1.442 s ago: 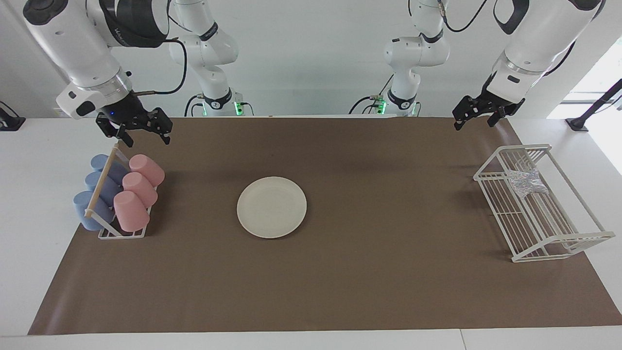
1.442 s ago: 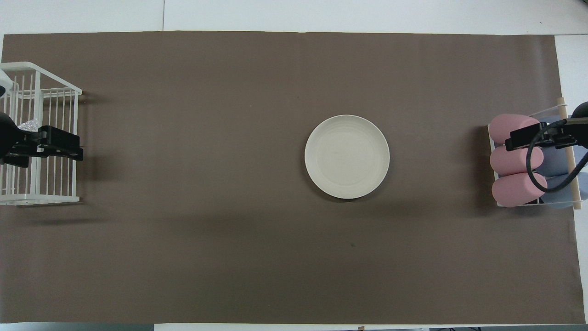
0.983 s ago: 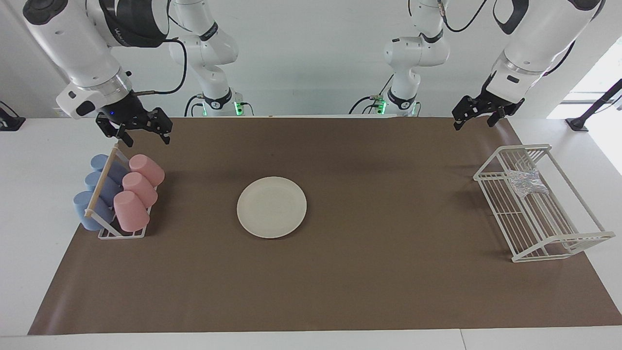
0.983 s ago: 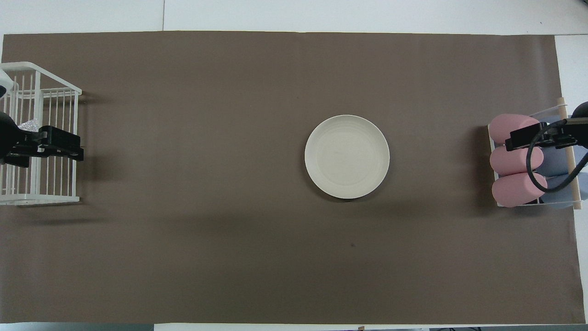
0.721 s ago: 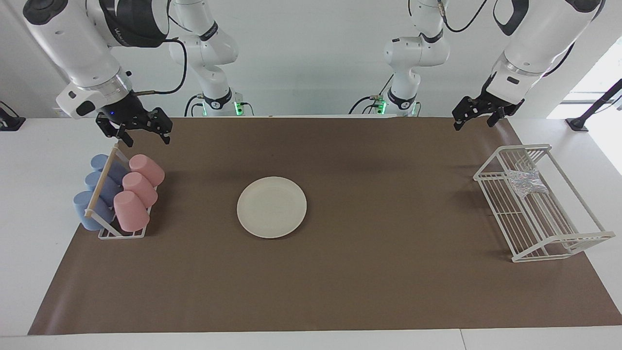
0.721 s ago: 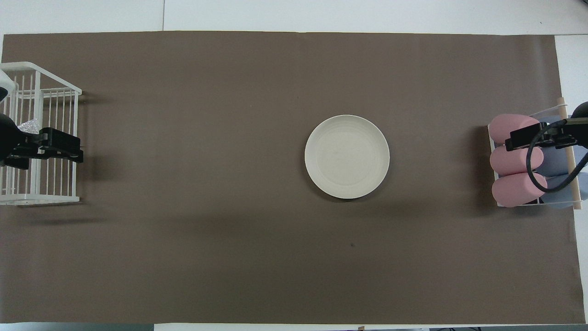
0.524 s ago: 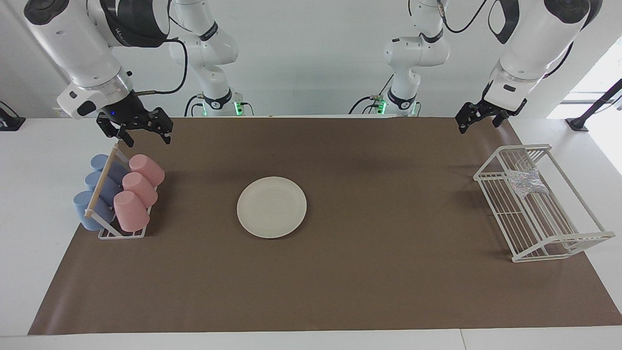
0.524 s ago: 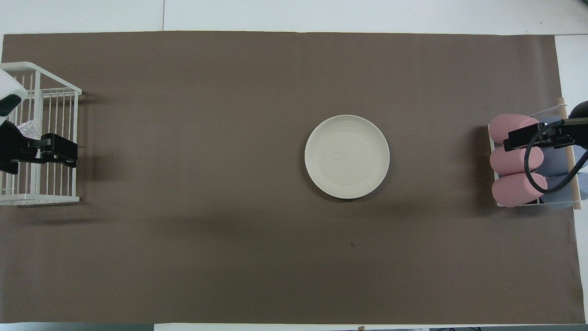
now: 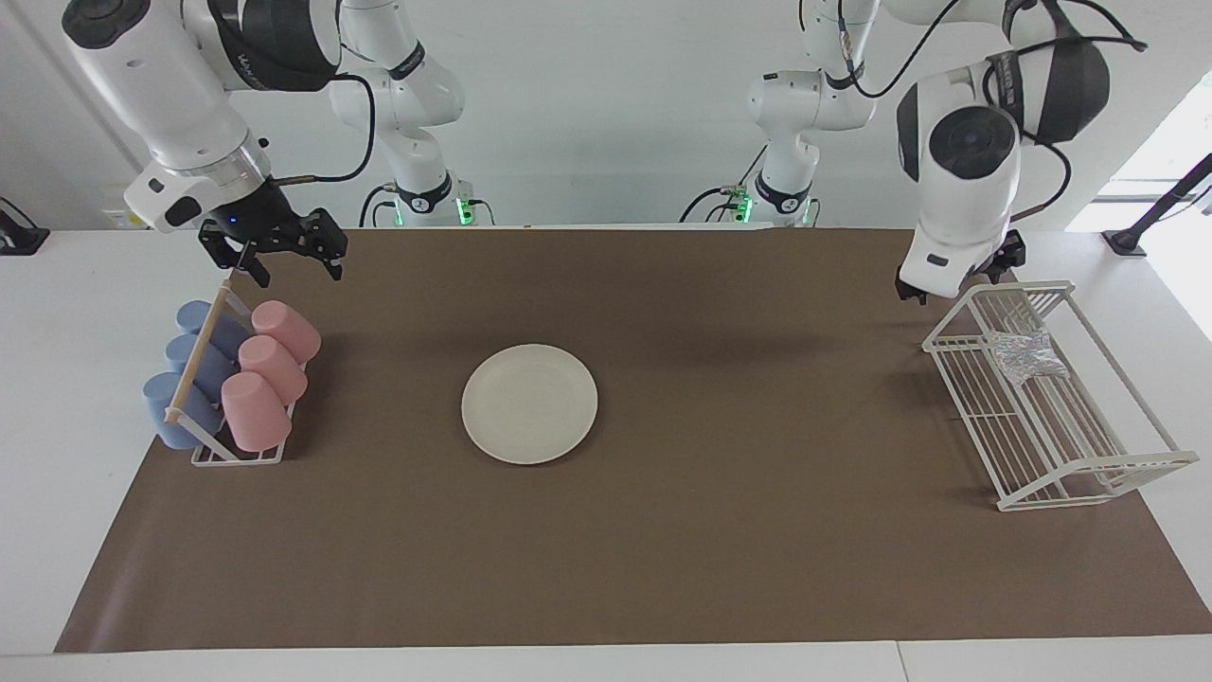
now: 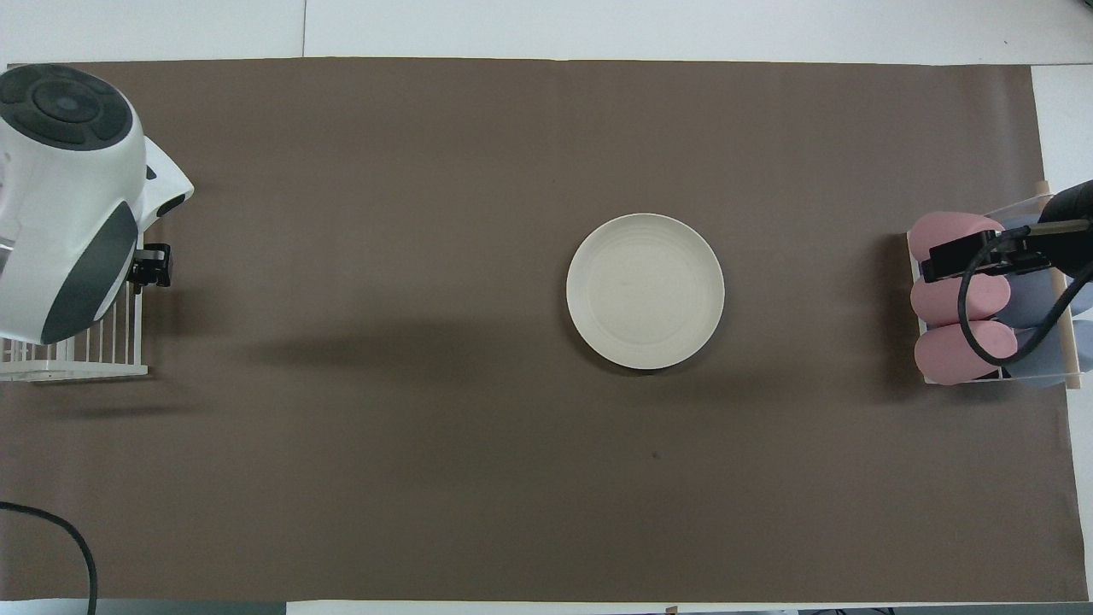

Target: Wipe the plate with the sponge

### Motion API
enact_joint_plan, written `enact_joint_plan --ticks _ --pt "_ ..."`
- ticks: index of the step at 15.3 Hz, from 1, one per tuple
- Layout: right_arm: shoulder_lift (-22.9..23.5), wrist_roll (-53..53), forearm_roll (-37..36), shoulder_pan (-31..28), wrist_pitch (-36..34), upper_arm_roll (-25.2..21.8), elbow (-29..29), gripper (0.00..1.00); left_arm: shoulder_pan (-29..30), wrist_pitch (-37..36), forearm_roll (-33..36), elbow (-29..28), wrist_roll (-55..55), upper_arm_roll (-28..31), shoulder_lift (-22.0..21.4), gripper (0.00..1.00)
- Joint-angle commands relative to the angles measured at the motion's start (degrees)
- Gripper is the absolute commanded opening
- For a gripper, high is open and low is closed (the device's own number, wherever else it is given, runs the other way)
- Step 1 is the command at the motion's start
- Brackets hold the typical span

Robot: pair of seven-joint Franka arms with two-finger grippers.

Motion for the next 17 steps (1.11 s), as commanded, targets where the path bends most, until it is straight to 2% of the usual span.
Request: enact_joint_plan --ticks 1,5,8,9,10,11,14,15,16,17 --pt "-0.8 -2.6 -0.6 -0.1 0.2 0.2 -0.6 1.00 0.0 4.4 9.1 -5.4 -2.9 0.6 -0.1 1.00" --pt "-0.8 -2.9 -0.6 -0.1 0.2 0.5 -0.5 1.00 0.6 5.9 17.3 -6.9 -6.5 0.6 3.2 1.00" --pt "-0.7 -5.5 -0.8 -0.1 2.2 1.4 -0.4 1.00 1.1 5.9 17.5 -7.2 -9.2 0.7 4.1 1.00" --pt "-0.6 -7.4 -0.8 -0.1 3.5 1.4 -0.4 1.00 1.3 5.9 17.5 -7.4 -9.7 0.7 4.1 0.95" --pt "-0.5 -8.7 -0.9 -0.1 5.2 1.4 -0.4 1.00 1.4 5.9 17.5 -7.4 -9.8 0.6 4.1 0.88" --pt "-0.4 -9.0 -1.3 -0.2 7.1 1.4 -0.4 1.00 1.4 5.8 17.5 -7.4 -9.8 0.6 4.1 0.76" --pt "-0.1 -9.1 -5.3 -0.1 11.2 1.4 -0.5 1.00 1.4 5.8 17.5 -7.0 -9.7 0.6 4.2 0.28" --pt "-0.1 -9.1 -6.3 -0.1 12.2 1.4 -0.5 1.00 1.4 5.8 17.5 -7.0 -9.7 0.6 4.2 0.08" --pt "-0.1 -9.2 -6.4 -0.2 13.0 1.4 -0.5 1.00 1.4 5.9 17.5 -6.9 -9.7 0.6 4.2 0.00" --pt "0.0 -9.2 -6.4 -0.2 13.1 1.5 -0.5 1.00 1.4 5.9 17.5 -6.8 -9.6 0.6 4.3 0.00"
